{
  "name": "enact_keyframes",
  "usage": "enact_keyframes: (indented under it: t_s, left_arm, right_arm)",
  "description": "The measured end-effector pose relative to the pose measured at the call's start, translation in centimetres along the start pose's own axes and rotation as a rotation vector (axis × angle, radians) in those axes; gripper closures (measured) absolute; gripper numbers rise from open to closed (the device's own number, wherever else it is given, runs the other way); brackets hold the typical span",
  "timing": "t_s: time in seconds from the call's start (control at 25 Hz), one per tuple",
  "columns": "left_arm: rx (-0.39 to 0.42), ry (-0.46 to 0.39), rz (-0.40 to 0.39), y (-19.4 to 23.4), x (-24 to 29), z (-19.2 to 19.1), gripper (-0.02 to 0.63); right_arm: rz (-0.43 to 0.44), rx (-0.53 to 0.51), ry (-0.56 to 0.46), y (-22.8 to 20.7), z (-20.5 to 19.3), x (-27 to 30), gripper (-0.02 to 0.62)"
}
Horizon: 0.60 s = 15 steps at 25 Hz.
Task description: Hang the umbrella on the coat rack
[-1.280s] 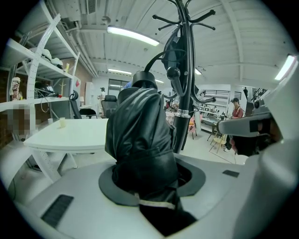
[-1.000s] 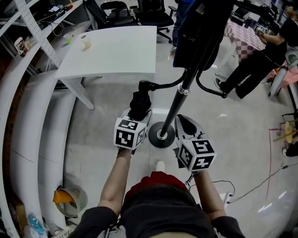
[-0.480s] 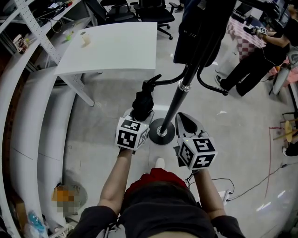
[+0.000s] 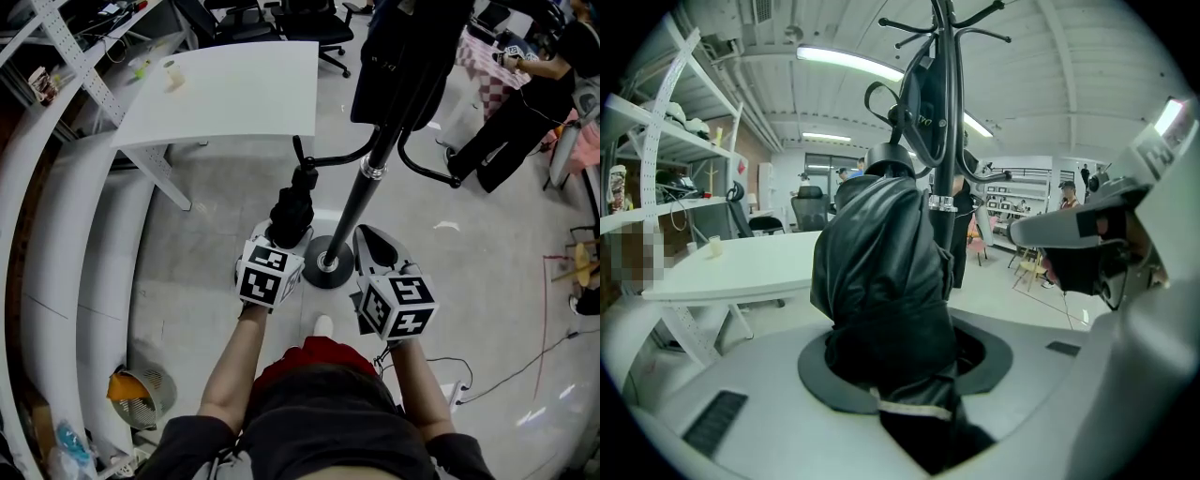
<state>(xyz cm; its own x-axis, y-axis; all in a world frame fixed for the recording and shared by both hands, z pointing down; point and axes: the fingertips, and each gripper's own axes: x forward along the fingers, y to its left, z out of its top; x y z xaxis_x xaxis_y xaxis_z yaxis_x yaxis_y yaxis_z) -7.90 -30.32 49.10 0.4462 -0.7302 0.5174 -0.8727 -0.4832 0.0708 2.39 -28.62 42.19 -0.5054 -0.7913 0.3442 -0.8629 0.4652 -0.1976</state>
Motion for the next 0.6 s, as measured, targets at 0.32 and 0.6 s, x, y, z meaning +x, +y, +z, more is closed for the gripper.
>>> enact_keyframes:
  t_s: [0.32,0.6]
  left_arm:
    - [0.044,0.0,0.013,-0.4,-0.5,0.1,0.446]
    - [0.094,0.022,0.018,-0.8,-1.4,0.3,0.445]
  right_arm:
    - [-0.001,0.01,-0.001,0.0,-0.2,-0.2,0.577]
    - [0.003,0.022,0.003,0.0,-0.5,-0.4,0.577]
